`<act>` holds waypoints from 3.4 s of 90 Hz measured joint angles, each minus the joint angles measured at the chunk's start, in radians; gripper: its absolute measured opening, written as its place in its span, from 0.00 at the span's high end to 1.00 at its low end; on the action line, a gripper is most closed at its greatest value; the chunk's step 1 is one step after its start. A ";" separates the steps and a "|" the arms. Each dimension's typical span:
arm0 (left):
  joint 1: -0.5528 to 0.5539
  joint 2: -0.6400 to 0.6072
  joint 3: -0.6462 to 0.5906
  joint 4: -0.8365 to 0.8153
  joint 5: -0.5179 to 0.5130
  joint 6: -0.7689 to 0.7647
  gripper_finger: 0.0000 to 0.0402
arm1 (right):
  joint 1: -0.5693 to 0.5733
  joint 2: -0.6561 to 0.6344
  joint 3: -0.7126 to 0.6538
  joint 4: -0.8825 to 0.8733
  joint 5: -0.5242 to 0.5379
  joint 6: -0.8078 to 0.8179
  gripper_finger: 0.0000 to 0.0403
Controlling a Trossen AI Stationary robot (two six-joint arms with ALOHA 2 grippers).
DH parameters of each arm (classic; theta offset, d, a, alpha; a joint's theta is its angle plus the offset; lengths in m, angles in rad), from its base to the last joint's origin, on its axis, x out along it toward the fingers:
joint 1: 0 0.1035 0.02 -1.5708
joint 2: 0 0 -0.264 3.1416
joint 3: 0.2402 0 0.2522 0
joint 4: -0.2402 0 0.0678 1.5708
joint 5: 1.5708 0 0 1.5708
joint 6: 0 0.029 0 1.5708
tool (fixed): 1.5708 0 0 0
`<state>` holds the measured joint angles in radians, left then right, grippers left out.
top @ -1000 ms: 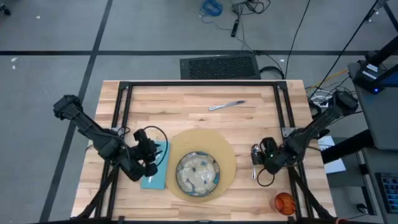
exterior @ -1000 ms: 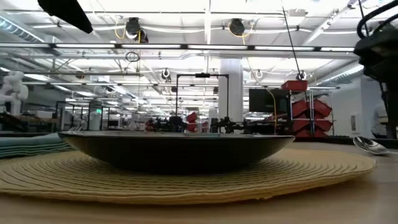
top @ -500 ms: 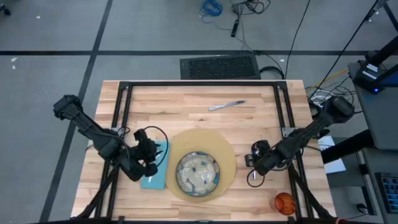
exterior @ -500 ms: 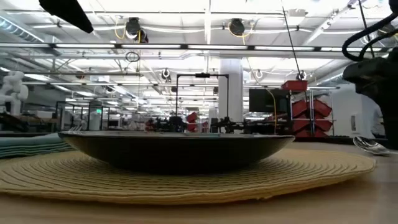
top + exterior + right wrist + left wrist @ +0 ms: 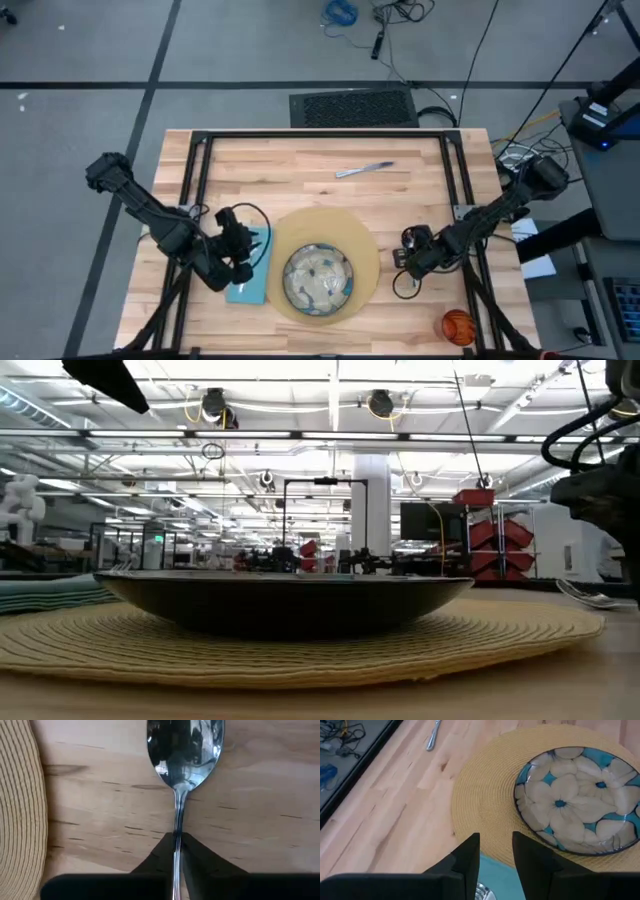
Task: Set table place
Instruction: Put the silver spoon to the right of the brown mat, then move the silver knife to the right of the brown mat
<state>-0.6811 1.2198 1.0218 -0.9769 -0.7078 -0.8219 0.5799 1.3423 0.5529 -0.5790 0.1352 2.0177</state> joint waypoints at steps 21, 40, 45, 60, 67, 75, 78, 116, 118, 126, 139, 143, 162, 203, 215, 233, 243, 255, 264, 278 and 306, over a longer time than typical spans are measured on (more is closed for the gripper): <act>0.000 0.000 0.000 0.000 0.000 0.000 0.75 | 0.062 0.011 0.015 0.009 0.028 0.108 0.99; -0.003 0.000 0.000 0.000 0.027 0.017 0.75 | 0.097 0.057 0.059 -0.013 0.004 0.170 1.00; -0.005 0.000 0.000 0.000 0.027 0.018 0.75 | 0.097 0.069 0.071 -0.032 0.004 0.171 1.00; -0.007 0.000 0.000 0.001 0.029 0.020 0.75 | 0.097 0.076 0.080 -0.056 0.012 0.168 0.97; -0.007 0.000 0.000 0.001 0.030 0.020 0.75 | 0.097 0.076 0.080 -0.057 0.012 0.162 0.94; -0.007 0.000 0.000 0.001 0.031 0.020 0.75 | 0.097 0.076 0.080 -0.053 0.015 0.155 0.88; -0.007 0.000 0.000 0.001 0.031 0.021 0.75 | 0.096 0.076 0.080 -0.052 0.015 0.152 0.86; -0.007 0.000 0.000 0.001 0.031 0.026 0.75 | 0.089 -0.017 0.092 -0.090 0.067 0.064 0.66; -0.007 0.000 0.000 0.001 0.031 0.026 0.75 | 0.087 -0.029 0.101 -0.108 0.073 0.056 0.66; -0.007 0.000 0.000 0.000 0.031 0.026 0.75 | 0.068 -0.082 0.164 -0.216 0.102 0.014 0.66; -0.004 0.000 0.000 0.001 0.031 0.026 0.75 | 0.007 -0.150 0.306 -0.444 0.238 -0.156 0.66; 0.001 0.000 0.000 0.001 0.031 0.026 0.75 | -0.014 -0.166 0.350 -0.493 0.309 -0.218 0.66; 0.035 0.000 0.000 0.001 -0.057 0.020 0.75 | -0.216 -0.218 0.471 -0.535 0.464 -0.500 0.66; 0.087 -0.006 0.000 -0.001 -0.089 0.051 0.78 | -1.033 0.006 0.463 0.032 -0.090 -1.138 0.66; 0.086 -0.006 0.000 -0.001 -0.086 0.060 0.78 | -1.085 0.157 0.463 0.148 -0.153 -1.065 0.66; 0.085 -0.006 0.000 -0.001 -0.083 0.108 0.78 | -1.058 0.331 0.496 0.330 -0.220 -0.952 0.66; 0.083 -0.006 0.000 -0.001 -0.063 0.126 0.78 | -1.035 0.396 0.552 0.237 -0.220 -0.941 0.66; 0.072 -0.006 0.000 -0.001 -0.052 0.129 0.78 | -1.016 0.444 0.608 0.155 -0.220 -0.945 0.66; 0.059 -0.006 0.000 -0.001 -0.052 0.129 0.78 | -1.027 0.463 0.634 0.090 -0.220 -0.950 0.66; 0.036 -0.006 0.000 0.001 -0.052 0.124 0.78 | -1.075 0.496 0.634 0.051 -0.212 -0.906 0.66; 0.009 -0.006 0.000 0.022 -0.051 0.122 0.78 | -1.112 0.501 0.634 0.132 -0.185 -0.850 0.66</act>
<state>-0.6721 1.2140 1.0218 -0.9546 -0.7593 -0.6998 -0.5324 1.8431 1.1866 -0.4467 -0.0500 1.1673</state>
